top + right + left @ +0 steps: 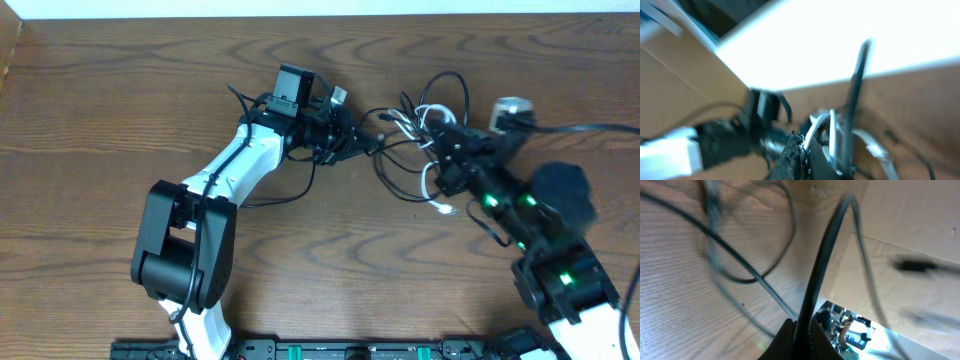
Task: Untangle cables
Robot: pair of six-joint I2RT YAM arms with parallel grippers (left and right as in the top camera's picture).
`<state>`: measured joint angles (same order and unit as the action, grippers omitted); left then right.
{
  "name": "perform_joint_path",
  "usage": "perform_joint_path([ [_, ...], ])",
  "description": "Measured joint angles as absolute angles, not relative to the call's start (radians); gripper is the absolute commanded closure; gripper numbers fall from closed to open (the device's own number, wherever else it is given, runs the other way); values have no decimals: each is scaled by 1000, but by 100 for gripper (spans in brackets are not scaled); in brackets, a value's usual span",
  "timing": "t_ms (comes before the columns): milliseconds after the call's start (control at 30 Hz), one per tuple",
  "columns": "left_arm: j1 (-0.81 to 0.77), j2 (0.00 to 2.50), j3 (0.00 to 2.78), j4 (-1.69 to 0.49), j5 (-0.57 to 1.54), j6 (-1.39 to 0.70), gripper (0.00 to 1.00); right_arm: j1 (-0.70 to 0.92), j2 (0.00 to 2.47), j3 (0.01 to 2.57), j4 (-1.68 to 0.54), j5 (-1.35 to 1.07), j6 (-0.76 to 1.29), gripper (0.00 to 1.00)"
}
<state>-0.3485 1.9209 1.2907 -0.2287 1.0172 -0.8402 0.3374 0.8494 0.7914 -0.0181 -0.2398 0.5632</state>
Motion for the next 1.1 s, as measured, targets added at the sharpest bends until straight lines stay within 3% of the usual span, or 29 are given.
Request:
perform_joint_path([
  [300, -348, 1921, 1291, -397, 836, -833, 92, 249, 739, 800, 56, -303, 529, 99],
  [533, -324, 1921, 1291, -487, 700, -786, 92, 141, 834, 968, -168, -469, 503, 99],
  [833, -176, 1921, 1291, -627, 479, -731, 92, 87, 1074, 1337, -580, -646, 356, 99],
  [1100, 18, 1921, 1291, -733, 329, -728, 93, 87, 1193, 1397, -636, -714, 284, 99],
])
